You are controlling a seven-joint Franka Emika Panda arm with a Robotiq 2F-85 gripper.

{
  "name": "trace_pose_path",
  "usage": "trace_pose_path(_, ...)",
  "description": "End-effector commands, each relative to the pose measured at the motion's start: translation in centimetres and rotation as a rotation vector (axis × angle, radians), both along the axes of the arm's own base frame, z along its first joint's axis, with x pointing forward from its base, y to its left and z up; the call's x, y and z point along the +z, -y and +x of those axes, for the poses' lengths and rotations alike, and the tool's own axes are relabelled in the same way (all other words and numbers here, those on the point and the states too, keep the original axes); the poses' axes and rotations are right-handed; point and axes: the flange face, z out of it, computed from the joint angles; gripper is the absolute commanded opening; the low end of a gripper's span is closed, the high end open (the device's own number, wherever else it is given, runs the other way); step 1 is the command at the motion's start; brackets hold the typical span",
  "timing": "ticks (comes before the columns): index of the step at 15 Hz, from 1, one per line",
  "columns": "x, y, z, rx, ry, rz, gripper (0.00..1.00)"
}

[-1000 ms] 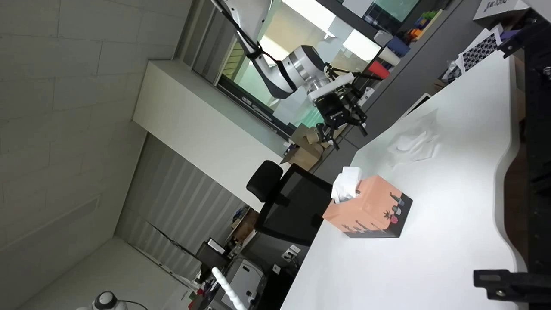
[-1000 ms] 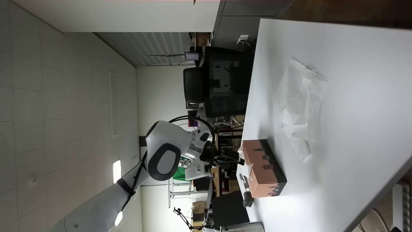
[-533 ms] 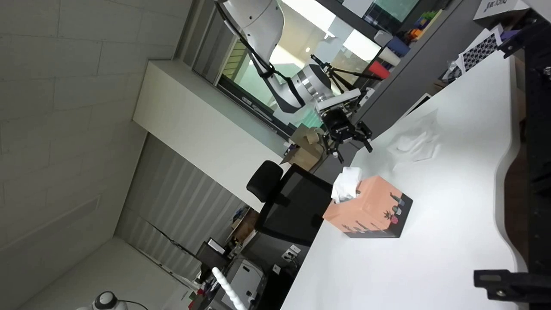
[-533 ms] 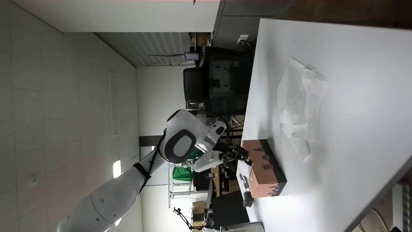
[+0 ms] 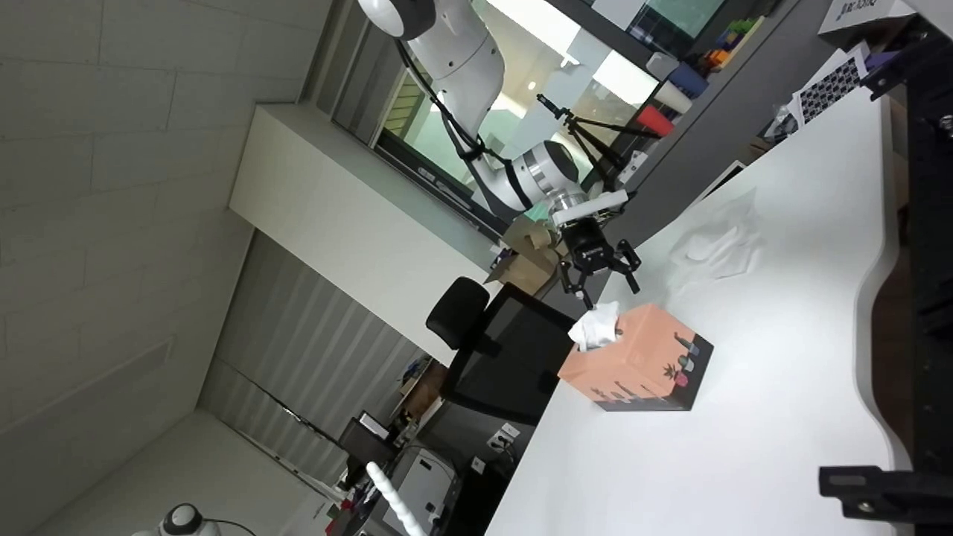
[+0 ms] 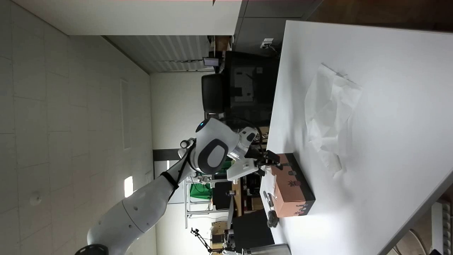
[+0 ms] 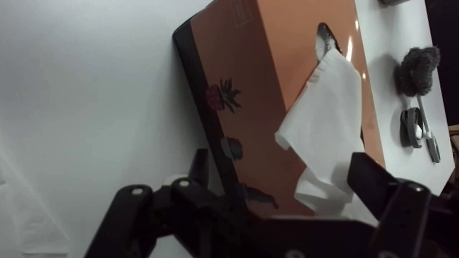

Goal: Remove one tissue square from the box and place it on the counter

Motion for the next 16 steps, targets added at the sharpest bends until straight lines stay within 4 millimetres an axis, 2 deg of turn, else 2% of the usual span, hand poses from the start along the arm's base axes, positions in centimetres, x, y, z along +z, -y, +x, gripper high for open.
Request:
trace_pose_path(1, -0.2, -0.6, 1.3, -0.016, 0.02, 0.034, 1.0)
trace_pose_path(8, 1.2, -3.1, 1.2, 0.011, 0.028, 0.07, 1.0)
trace_pose_path(16, 2.5, -4.9, 1.5, 0.07, 0.069, 0.071, 1.0)
